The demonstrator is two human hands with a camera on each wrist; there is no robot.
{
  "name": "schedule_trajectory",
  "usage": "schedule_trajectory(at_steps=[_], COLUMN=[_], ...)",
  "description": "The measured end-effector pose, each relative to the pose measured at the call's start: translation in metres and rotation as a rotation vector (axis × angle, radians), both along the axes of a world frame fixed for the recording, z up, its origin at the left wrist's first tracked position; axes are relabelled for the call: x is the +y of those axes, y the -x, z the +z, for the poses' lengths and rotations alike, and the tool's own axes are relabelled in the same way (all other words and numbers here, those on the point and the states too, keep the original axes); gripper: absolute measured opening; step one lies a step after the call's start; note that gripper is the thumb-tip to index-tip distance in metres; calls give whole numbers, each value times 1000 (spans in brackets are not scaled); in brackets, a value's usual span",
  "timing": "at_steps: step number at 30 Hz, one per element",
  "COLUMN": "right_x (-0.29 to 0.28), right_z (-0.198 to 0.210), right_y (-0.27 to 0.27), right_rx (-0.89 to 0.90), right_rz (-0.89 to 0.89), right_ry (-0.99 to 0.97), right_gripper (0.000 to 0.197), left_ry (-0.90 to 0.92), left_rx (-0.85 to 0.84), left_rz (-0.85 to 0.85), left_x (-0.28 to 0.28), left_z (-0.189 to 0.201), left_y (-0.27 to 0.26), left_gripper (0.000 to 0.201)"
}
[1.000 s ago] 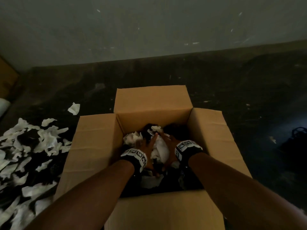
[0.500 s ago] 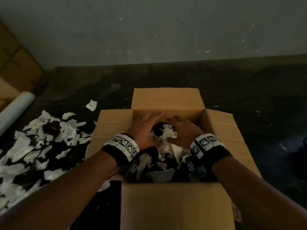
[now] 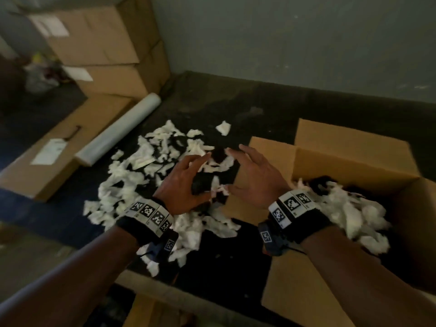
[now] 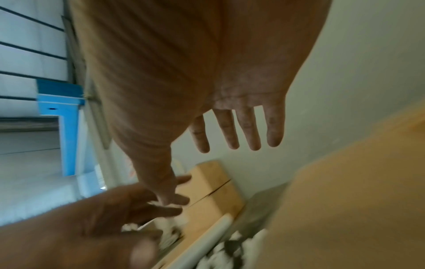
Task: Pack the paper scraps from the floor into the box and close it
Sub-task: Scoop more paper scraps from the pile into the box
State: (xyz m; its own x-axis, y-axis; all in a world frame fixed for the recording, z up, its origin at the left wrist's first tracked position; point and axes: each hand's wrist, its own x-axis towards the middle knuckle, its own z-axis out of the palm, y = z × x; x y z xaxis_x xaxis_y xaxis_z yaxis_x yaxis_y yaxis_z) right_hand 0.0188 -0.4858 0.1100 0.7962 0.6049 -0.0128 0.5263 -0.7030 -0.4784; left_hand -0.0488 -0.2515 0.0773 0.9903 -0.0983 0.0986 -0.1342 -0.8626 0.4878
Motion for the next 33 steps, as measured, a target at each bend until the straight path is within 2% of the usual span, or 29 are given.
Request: schedule_trajectory(at_steps=[2, 5, 9, 12, 15, 18, 21, 25, 30, 33], right_x=[42, 98, 153, 177, 157, 146, 144, 165, 211, 226], right_z=[-9, -33, -82, -130, -160, -183, -202, -222, -225, -220], right_y=[9, 25, 51, 70, 81, 84, 82, 71, 46, 35], right_rx=[4, 52, 138, 216, 289, 329, 394, 385, 330, 305], right_rz=[36, 80, 72, -34, -123, -222, -275, -207, -94, -63], right_ry=[-25, -48, 57, 222, 333, 409, 417, 404, 269, 239], right_gripper=[93, 105, 134, 154, 162, 164, 162, 157, 142, 141], left_ry=[-33, -101, -177, -154, -102, -88, -39, -33, -9, -40], left_rx=[35, 198, 415, 554, 549, 551, 600, 585, 546, 475], left_rz=[49, 125, 204, 300, 481, 540, 498, 346, 92, 54], left_x=[41, 95, 148, 191, 216, 250, 259, 237, 202, 194], left_z=[-14, -39, -80, -116, -135, -155, -174, -189, -188, -178], left_y=[18, 41, 74, 93, 101, 95, 86, 69, 35, 22], left_gripper=[102, 120, 143, 149, 143, 137, 132, 131, 122, 118])
